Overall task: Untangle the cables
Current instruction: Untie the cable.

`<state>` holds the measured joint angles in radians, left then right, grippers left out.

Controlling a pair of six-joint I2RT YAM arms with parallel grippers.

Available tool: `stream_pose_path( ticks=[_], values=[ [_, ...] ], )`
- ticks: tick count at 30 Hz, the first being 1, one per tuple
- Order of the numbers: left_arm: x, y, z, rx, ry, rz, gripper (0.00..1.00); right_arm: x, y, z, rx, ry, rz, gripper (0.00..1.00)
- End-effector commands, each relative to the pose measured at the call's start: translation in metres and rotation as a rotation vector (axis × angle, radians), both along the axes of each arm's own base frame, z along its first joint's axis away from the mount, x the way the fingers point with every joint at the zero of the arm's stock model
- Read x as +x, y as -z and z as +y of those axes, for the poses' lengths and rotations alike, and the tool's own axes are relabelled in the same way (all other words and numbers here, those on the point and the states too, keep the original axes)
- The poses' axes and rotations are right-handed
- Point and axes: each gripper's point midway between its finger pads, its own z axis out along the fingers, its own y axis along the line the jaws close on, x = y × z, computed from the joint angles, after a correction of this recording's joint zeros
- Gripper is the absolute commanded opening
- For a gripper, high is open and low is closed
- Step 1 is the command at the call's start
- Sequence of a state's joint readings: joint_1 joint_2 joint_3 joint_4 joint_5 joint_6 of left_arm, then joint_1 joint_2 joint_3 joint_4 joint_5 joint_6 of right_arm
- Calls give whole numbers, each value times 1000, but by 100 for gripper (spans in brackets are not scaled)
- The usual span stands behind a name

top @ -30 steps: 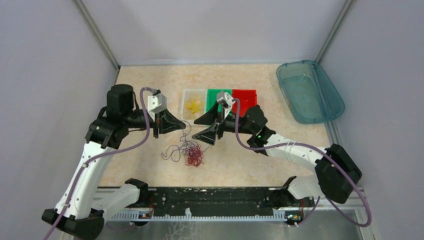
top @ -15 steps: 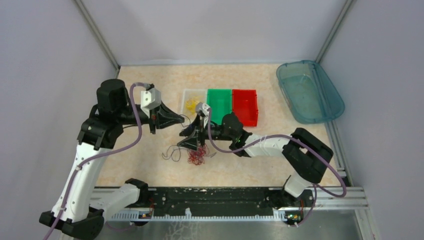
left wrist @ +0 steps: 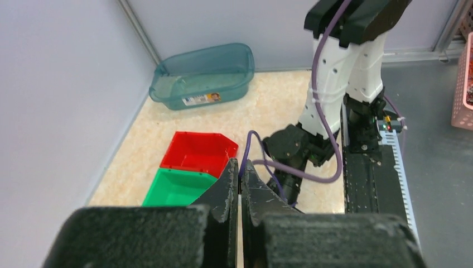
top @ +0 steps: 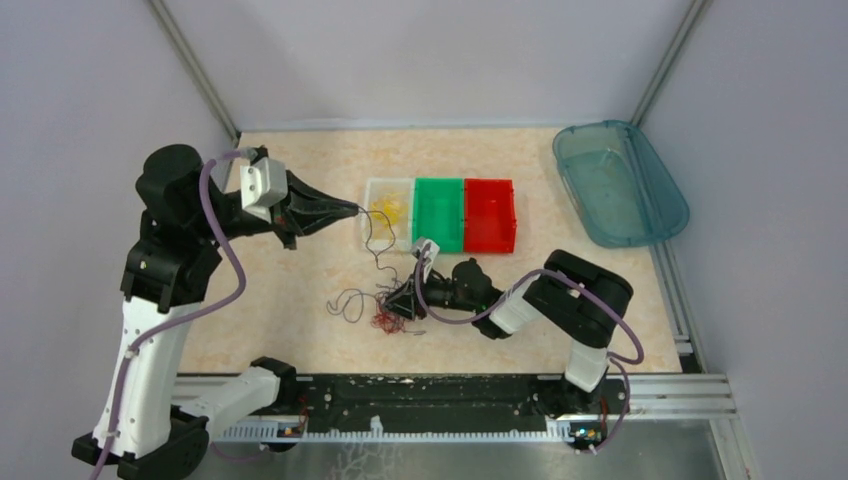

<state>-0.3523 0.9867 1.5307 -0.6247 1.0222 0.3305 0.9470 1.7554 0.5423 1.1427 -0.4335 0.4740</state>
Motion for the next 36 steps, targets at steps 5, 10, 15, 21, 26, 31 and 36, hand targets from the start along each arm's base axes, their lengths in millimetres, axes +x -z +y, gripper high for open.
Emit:
stream_pose_path(
  ticks=[5, 10, 15, 21, 26, 31, 36],
  values=[
    [2, -70, 10, -128, -110, -197, 0, 0, 2, -12, 52, 65, -6, 29],
    [3, -109, 20, -208, -188, -314, 0, -1, 12, -18, 45, 82, 5, 28],
    [6, -151, 37, -287, -308, -474, 0, -4, 14, -20, 62, 79, 29, 29],
    [16, -214, 73, -417, -535, -704, 0, -6, 14, -23, 55, 78, 31, 33],
    [15, -255, 96, -494, -663, -842, 0, -7, 10, -22, 59, 74, 33, 37],
    [4, -284, 104, -530, -689, -956, 0, -7, 9, -22, 50, 73, 28, 41],
    [-11, -326, 120, -597, -766, -1144, 0, -7, 11, -25, 32, 77, 24, 43]
  ],
)
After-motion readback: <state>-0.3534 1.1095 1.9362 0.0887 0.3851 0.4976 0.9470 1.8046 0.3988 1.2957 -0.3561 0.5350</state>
